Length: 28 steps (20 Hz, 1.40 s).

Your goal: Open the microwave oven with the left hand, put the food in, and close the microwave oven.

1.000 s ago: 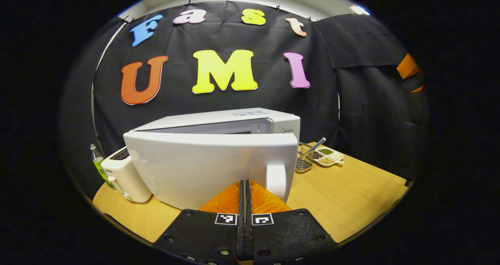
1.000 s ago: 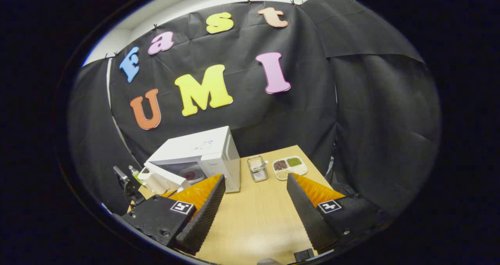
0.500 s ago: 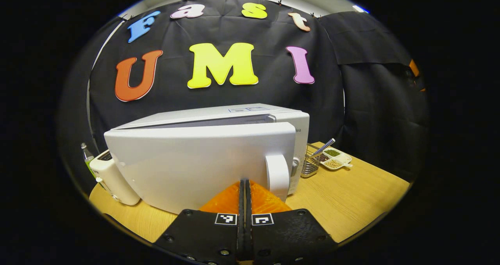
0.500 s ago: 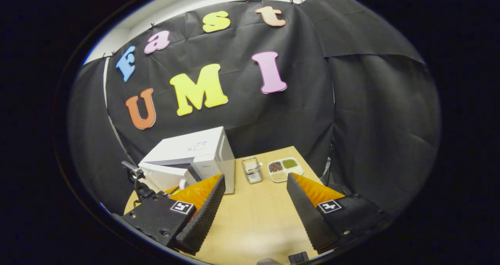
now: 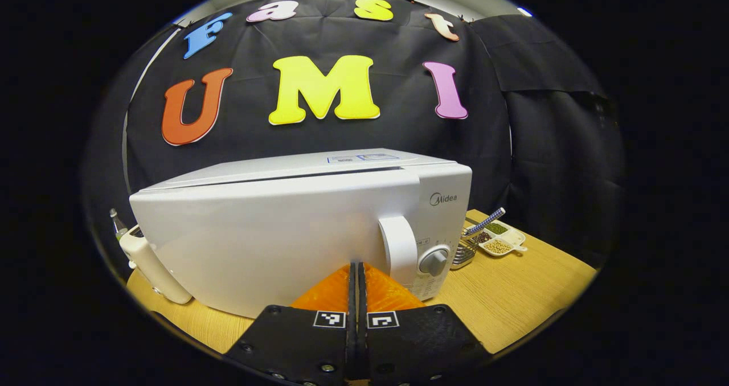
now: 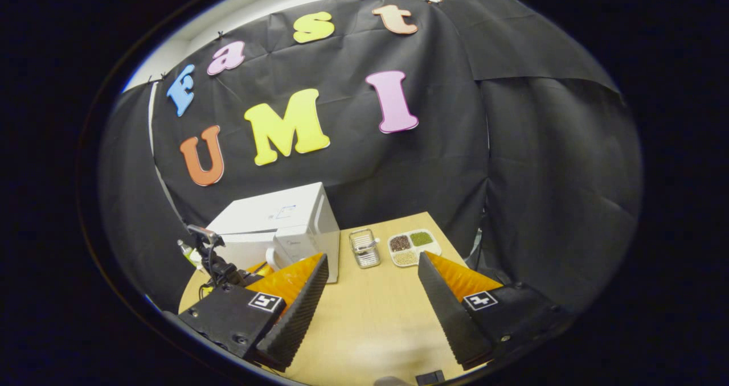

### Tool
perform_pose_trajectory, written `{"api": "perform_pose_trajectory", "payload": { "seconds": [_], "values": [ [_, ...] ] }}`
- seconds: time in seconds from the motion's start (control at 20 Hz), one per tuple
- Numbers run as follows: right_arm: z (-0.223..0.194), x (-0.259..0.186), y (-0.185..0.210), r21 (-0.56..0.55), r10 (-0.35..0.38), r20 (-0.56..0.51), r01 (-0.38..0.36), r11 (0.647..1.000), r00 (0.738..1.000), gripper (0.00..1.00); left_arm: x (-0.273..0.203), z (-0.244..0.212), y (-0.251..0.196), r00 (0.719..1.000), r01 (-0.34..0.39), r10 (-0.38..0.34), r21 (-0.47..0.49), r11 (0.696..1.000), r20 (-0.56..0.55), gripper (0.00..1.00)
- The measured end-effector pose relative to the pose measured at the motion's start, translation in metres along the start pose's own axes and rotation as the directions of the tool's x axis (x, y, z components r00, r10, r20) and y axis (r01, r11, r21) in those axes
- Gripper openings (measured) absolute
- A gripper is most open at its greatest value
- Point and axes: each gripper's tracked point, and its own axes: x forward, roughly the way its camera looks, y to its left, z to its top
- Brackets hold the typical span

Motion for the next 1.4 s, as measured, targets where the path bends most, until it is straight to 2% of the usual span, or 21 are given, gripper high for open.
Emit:
{"api": "perform_pose_trajectory", "payload": {
  "seconds": [0.5, 0.65, 0.7, 0.8, 1.05, 1.1, 1.15, 1.2, 1.3, 1.4],
  "values": [
    [-0.006, 0.000, -0.007, 0.025, -0.004, -0.008, 0.004, 1.000, 1.000, 1.00, 0.002, 0.003, -0.001, 1.000, -0.002, 0.002, 0.001, 1.000, 0.010, 0.00],
    [-0.006, 0.002, -0.002, 0.019, 0.003, -0.015, -0.003, 1.000, 1.000, 1.00, 0.004, 0.004, -0.002, 1.000, -0.021, 0.019, -0.060, 0.998, -0.021, 0.00],
    [-0.007, 0.002, 0.001, 0.016, 0.008, -0.015, -0.008, 1.000, 1.000, 1.00, 0.011, 0.003, -0.003, 0.999, -0.028, 0.027, -0.041, 0.999, -0.029, 0.00],
    [-0.003, 0.002, 0.009, 0.013, 0.024, -0.009, -0.024, 1.000, 1.000, 1.00, 0.003, 0.005, 0.003, 0.999, -0.047, 0.047, -0.011, 0.999, -0.022, 0.00],
    [0.007, -0.005, 0.022, -0.043, 0.038, 0.036, -0.036, 0.998, 0.999, 1.00, -0.051, 0.016, 0.040, 0.989, -0.149, 0.150, -0.071, 0.986, 0.005, 0.00],
    [0.010, -0.008, 0.024, -0.059, 0.038, 0.050, -0.035, 0.998, 0.998, 1.00, -0.063, 0.019, 0.043, 0.988, -0.154, 0.154, -0.063, 0.986, 0.004, 0.06],
    [0.014, -0.011, 0.028, -0.070, 0.040, 0.064, -0.036, 0.997, 0.997, 1.00, -0.078, 0.018, 0.045, 0.989, -0.148, 0.148, -0.053, 0.988, -0.006, 0.51],
    [0.017, -0.015, 0.032, -0.081, 0.046, 0.082, -0.040, 0.996, 0.996, 1.00, -0.094, 0.023, 0.053, 0.985, -0.172, 0.172, -0.039, 0.984, 0.000, 0.96],
    [0.025, -0.025, 0.041, -0.110, 0.061, 0.114, -0.048, 0.993, 0.992, 1.00, -0.125, 0.039, 0.061, 0.979, -0.202, 0.203, -0.015, 0.979, 0.030, 0.97],
    [0.031, -0.036, 0.050, -0.132, 0.080, 0.146, -0.061, 0.989, 0.986, 1.00, -0.155, 0.061, 0.058, 0.978, -0.202, 0.202, -0.012, 0.979, 0.059, 0.97]
  ]
}}
